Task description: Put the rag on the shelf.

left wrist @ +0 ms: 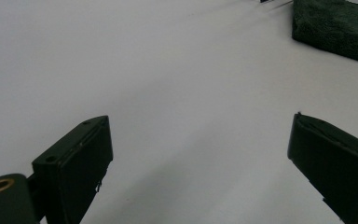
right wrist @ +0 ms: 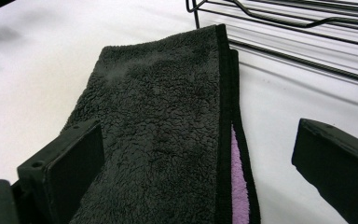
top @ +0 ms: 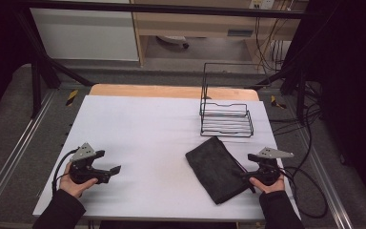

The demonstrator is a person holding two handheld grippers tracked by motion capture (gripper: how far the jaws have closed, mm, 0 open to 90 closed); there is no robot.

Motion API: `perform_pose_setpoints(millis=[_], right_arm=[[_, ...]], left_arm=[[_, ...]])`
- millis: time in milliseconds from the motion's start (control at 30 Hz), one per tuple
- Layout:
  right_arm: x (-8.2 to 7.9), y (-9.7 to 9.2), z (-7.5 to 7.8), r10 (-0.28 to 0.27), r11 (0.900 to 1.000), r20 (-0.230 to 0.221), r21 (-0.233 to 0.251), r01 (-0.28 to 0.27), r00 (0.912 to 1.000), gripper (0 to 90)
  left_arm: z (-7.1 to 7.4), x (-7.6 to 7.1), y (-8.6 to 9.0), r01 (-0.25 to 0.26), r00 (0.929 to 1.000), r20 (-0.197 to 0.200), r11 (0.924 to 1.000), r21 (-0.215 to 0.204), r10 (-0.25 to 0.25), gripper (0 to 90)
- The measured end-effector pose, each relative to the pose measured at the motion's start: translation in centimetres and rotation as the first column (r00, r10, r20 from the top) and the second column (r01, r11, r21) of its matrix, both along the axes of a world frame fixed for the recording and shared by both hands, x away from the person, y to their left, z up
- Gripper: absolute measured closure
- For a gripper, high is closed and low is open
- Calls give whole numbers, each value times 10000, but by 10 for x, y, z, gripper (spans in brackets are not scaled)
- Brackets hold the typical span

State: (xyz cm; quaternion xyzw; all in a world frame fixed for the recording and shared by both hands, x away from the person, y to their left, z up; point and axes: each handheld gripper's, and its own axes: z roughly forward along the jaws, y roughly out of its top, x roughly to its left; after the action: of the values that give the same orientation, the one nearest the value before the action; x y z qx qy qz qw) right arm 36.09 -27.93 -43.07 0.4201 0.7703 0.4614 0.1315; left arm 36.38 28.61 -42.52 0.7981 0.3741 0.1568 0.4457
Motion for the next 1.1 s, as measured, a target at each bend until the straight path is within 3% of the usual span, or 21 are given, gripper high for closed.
perform_pose_setpoints(millis=[600,1100], right_arm=[[0,10,5,-18,10000,41,41,18,10000,27],[4,39,10,174,9993,171,-323,-169,9997,13]], left_arm=[[-3,0,4,-143,9999,4,9999,82,143,68],[-4,2,5,-260,9996,-71,9996,86,261,73]])
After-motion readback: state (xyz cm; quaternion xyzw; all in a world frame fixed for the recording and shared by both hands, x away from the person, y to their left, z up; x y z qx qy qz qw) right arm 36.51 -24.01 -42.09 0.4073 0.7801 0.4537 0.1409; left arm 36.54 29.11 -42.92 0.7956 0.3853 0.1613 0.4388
